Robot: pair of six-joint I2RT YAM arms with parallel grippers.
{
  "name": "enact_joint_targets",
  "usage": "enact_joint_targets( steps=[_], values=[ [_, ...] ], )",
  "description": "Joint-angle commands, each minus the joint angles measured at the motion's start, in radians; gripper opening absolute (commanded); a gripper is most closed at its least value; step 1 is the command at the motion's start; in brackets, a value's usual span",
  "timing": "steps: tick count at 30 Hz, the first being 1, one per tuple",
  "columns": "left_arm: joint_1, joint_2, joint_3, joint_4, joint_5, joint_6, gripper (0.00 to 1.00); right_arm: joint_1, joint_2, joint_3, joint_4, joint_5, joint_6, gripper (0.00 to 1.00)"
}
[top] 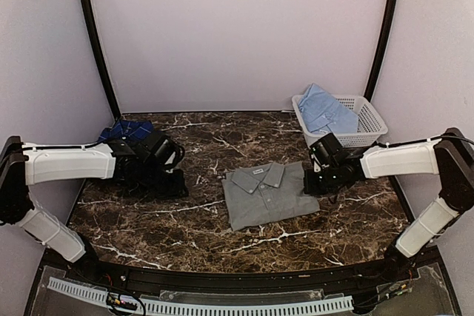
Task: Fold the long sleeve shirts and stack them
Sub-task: Move the square-folded shirt to the center of the board.
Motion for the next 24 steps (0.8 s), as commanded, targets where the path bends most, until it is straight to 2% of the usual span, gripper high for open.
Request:
enact_joint_targets(
  steps=[1, 9, 22, 24],
  values=[
    [0.022, 0.011, 0.035, -0.038, -0.024, 0.018, 0.22, -0.067, -0.032, -0.01, -0.073, 0.063, -0.066, 0.0],
    [0.063, 0.007, 0.021, -0.04, -0.025, 0.011, 0.22, -0.185, -0.067, -0.041, -0.092, 0.066, -0.112, 0.0],
    [0.129, -0.067, -0.063, -0.027, -0.031, -0.02, 0.22, -0.31, -0.154, -0.108, -0.098, 0.038, -0.151, 0.0],
    [0.134, -0.079, -0.076, -0.026, -0.036, -0.026, 0.22, -0.327, -0.181, -0.122, -0.099, 0.032, -0.157, 0.03]
  ],
)
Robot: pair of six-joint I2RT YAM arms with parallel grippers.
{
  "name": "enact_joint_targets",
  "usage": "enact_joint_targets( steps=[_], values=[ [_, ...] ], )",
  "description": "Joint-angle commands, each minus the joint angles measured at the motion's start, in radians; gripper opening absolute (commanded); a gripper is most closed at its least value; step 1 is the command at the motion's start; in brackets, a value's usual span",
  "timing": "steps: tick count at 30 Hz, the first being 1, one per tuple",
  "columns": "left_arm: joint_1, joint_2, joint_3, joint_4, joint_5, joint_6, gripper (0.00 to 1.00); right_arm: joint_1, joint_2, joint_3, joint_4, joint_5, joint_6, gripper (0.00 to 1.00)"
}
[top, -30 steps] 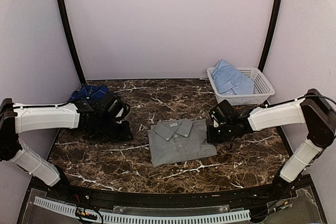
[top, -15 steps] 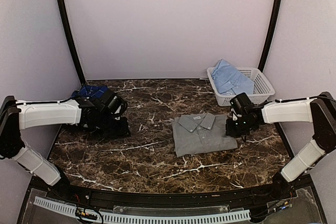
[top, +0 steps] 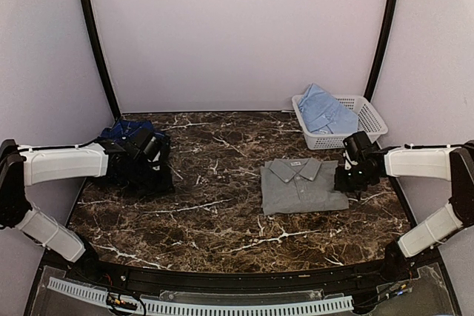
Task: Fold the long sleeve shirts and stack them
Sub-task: Move the square-folded shirt to the center of the board.
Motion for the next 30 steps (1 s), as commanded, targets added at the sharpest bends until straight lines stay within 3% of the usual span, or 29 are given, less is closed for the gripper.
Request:
enact_joint_targets(
  steps=[1, 5, 11, 14, 18, 25, 30],
  values=[
    [0.018, -0.059, -0.04, -0.013, -0.021, -0.019, 0.22, -0.038, -0.064, -0.03, -0.003, -0.011, -0.024, 0.04],
    [0.027, -0.08, -0.064, -0.006, -0.022, -0.026, 0.22, -0.05, -0.102, -0.032, -0.016, -0.017, -0.027, 0.18],
    [0.035, -0.114, -0.084, -0.011, -0.104, -0.059, 0.22, -0.049, -0.212, -0.008, -0.024, -0.054, -0.025, 0.75],
    [0.036, -0.148, -0.11, -0.009, -0.14, -0.088, 0.22, -0.049, -0.281, 0.012, -0.02, -0.073, -0.029, 0.96],
    [0.046, -0.189, -0.152, 0.014, -0.189, -0.153, 0.26, -0.05, -0.366, 0.033, 0.008, -0.092, -0.023, 0.99],
    [0.107, -0.231, -0.226, 0.136, -0.214, -0.238, 0.4, -0.049, -0.438, 0.073, 0.062, -0.077, 0.026, 0.99],
    [0.171, -0.194, -0.23, 0.214, -0.202, -0.23, 0.43, -0.05, -0.439, 0.101, 0.067, -0.042, 0.029, 0.99]
  ],
)
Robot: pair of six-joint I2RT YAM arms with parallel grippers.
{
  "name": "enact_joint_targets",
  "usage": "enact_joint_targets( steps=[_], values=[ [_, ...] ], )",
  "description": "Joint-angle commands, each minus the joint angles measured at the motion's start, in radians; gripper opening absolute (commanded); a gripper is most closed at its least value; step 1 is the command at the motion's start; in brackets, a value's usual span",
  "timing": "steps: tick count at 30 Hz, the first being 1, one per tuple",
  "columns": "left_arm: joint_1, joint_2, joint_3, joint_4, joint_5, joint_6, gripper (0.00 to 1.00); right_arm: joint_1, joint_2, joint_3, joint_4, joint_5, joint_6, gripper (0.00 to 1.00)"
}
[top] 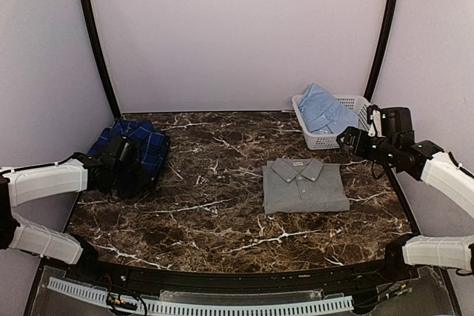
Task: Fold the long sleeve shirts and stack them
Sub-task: Move the square-folded shirt to the center of the board.
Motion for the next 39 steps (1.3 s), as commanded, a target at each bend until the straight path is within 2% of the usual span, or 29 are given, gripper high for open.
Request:
enact_joint_targets(
  steps=[1, 9, 17, 30, 32, 36, 39],
  values=[
    [0.046, 0.026, -0.014, 0.099, -0.015, -0.012, 0.43, -0.004, -0.01, 0.042, 0.043, 0.013, 0.004, 0.99],
    [0.082, 0.119, -0.002, 0.169, -0.024, 0.009, 0.43, -0.005, -0.067, 0.033, 0.107, -0.045, -0.045, 0.99],
    [0.082, 0.206, 0.035, 0.154, -0.03, 0.073, 0.41, -0.005, -0.138, 0.036, 0.153, -0.04, -0.082, 0.99],
    [0.062, 0.377, 0.137, 0.132, -0.083, 0.163, 0.38, -0.004, -0.153, 0.034, 0.221, -0.104, -0.091, 0.92],
    [0.05, 0.392, 0.146, 0.131, -0.086, 0.165, 0.35, -0.005, -0.154, 0.033, 0.226, -0.105, -0.09, 0.9],
    [0.028, 0.407, 0.155, 0.129, -0.074, 0.16, 0.15, -0.005, -0.147, 0.028, 0.225, -0.116, -0.09, 0.88],
    [-0.009, 0.408, 0.169, 0.115, -0.07, 0.16, 0.05, -0.004, -0.138, 0.026, 0.218, -0.134, -0.093, 0.87]
  ],
)
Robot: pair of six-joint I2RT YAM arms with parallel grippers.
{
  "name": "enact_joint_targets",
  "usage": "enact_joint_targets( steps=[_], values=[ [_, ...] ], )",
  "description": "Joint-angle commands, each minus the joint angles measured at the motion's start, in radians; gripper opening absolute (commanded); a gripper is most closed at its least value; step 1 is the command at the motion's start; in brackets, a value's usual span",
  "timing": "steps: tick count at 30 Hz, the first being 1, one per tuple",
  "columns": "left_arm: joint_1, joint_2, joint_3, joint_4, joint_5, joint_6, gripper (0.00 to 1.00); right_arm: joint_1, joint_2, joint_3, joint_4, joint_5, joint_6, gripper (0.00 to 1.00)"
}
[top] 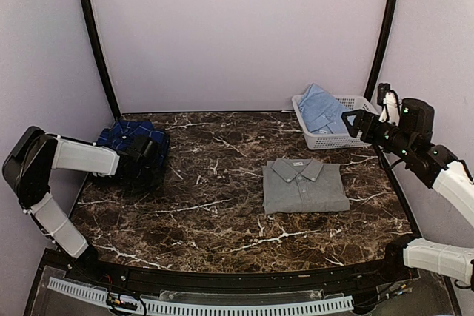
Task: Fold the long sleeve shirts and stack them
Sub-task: Move the square-folded shirt to the center of the board.
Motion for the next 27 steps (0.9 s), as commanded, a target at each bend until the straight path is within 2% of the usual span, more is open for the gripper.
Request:
enact_joint_targets(
  steps=[1, 9, 16, 27],
  values=[
    [-0.05, 0.007, 0.033, -0.04, 0.006, 0.011, 0.01, -0.005, 0.005, 0.01, 0.037, -0.032, -0.013, 0.87],
    [-0.132, -0.013, 0.058, -0.099, -0.002, 0.001, 0.0, -0.005, 0.027, -0.01, 0.059, -0.05, -0.008, 0.86],
    [-0.252, -0.019, 0.09, -0.12, 0.039, -0.054, 0.0, -0.005, 0.094, -0.022, 0.076, -0.119, -0.02, 0.85],
    [-0.486, 0.114, 0.249, -0.132, 0.058, -0.151, 0.0, -0.005, 0.166, -0.066, 0.091, -0.156, -0.021, 0.87]
  ],
)
